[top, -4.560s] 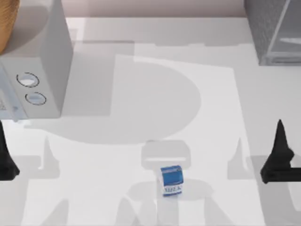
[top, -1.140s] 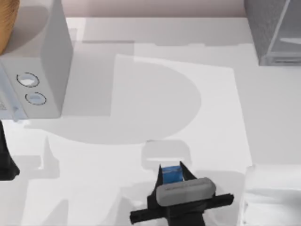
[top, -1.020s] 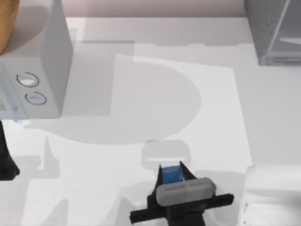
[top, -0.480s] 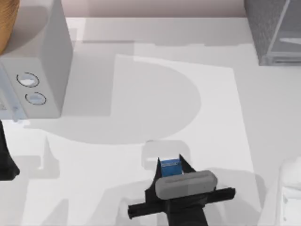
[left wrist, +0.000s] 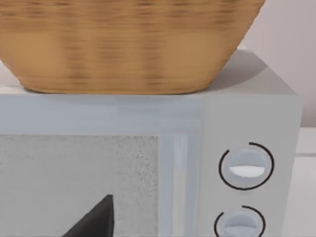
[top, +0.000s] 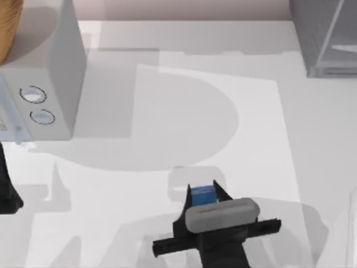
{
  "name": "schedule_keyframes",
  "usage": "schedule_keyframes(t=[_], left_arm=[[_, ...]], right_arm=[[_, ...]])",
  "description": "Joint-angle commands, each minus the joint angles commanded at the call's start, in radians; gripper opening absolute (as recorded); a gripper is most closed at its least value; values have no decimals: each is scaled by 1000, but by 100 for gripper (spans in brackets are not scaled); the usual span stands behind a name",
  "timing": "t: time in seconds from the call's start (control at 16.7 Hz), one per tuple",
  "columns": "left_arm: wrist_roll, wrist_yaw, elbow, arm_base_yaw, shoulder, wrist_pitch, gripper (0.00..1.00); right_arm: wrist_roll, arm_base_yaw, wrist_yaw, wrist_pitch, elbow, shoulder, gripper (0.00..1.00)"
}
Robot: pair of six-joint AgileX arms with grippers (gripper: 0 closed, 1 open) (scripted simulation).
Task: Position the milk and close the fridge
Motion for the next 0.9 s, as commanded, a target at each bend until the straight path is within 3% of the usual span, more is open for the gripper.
schedule_keyframes(t=[0.18,0.36,0.9], left_arm=[[0,0,0,0,0,0,100],[0,0,0,0,0,0,100],[0,0,0,0,0,0,100]], right_arm=[[-26,-68,-92,-20,-17,-43,0],[-57,-221,-257,-48,-37,-123,0],[-142,-1006,-794,-108,-67,-382,0]])
